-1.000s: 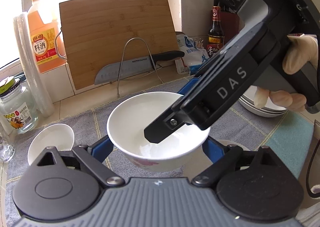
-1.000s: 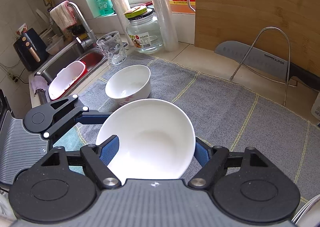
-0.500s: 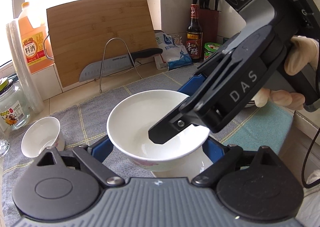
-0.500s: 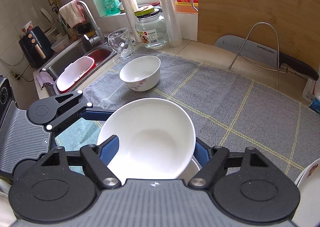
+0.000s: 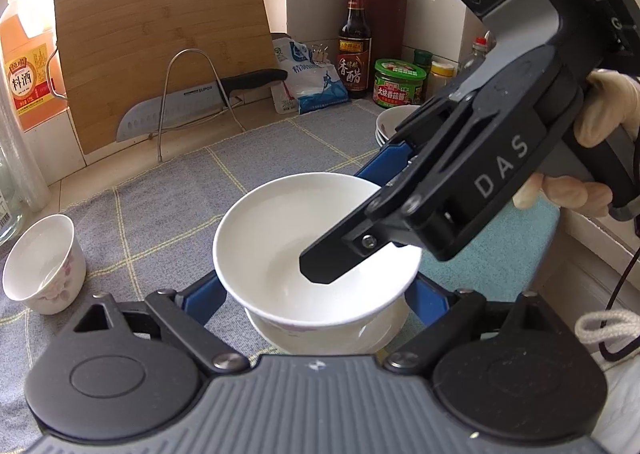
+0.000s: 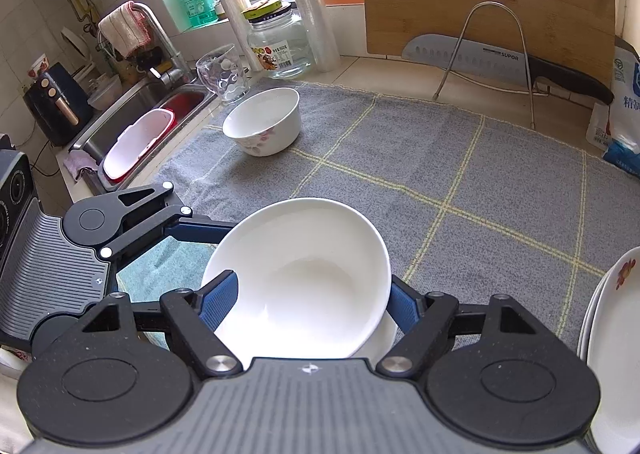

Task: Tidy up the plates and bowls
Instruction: 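Carry the bowl with the right gripper onto the other white bowl, open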

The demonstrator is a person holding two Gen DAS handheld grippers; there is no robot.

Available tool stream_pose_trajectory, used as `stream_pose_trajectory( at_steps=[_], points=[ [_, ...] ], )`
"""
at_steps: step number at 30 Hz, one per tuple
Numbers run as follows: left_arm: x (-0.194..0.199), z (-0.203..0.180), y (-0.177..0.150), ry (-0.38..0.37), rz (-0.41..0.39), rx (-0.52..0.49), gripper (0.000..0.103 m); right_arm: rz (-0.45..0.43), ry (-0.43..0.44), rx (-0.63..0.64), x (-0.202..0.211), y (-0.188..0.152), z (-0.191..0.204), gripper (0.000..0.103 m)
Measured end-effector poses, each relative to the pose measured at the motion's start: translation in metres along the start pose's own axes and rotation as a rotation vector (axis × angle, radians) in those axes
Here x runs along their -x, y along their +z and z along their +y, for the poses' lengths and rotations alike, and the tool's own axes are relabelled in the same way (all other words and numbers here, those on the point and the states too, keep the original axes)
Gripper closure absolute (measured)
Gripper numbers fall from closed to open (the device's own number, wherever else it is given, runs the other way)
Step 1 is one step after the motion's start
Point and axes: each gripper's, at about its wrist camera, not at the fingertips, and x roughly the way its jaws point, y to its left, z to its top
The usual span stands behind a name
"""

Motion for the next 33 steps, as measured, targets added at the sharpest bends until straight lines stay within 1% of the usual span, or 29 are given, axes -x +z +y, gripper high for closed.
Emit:
stream_pose_trajectory(
  at_steps=[9,33],
  points=[
    [-0.007,-0.001,-0.003,-0.012,0.031,0.013,0.008,0.014,0.009,-0.010,-0.005,-0.008,-0.005,0.020],
    [-0.015,-0.004,-0.005,-0.010,0.058,0.001,0.008,0.017,-0.014,0.030,-0.011,-0.014,-0.004,0.019]
  ],
)
